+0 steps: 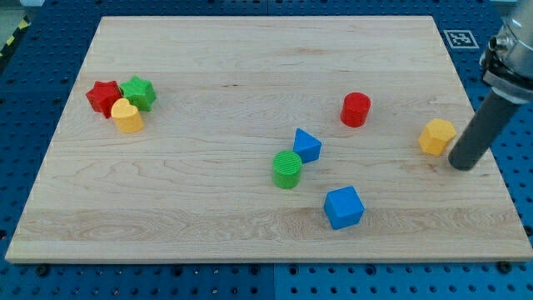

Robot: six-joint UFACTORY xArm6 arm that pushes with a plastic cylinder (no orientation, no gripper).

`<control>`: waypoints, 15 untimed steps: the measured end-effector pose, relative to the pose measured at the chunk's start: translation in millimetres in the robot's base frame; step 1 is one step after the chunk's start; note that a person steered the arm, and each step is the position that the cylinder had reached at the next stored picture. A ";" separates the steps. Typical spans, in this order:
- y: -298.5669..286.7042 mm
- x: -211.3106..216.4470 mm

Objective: Slide the blue cube bottom left to the yellow hexagon

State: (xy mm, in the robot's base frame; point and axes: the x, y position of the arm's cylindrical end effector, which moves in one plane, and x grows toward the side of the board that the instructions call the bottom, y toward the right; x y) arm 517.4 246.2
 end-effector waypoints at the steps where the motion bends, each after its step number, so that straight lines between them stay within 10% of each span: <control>1: -0.6 20.5; 5: -42.9 89.7; 8: -216.6 101.4; 15: -116.1 20.9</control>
State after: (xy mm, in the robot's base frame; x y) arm 538.3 130.1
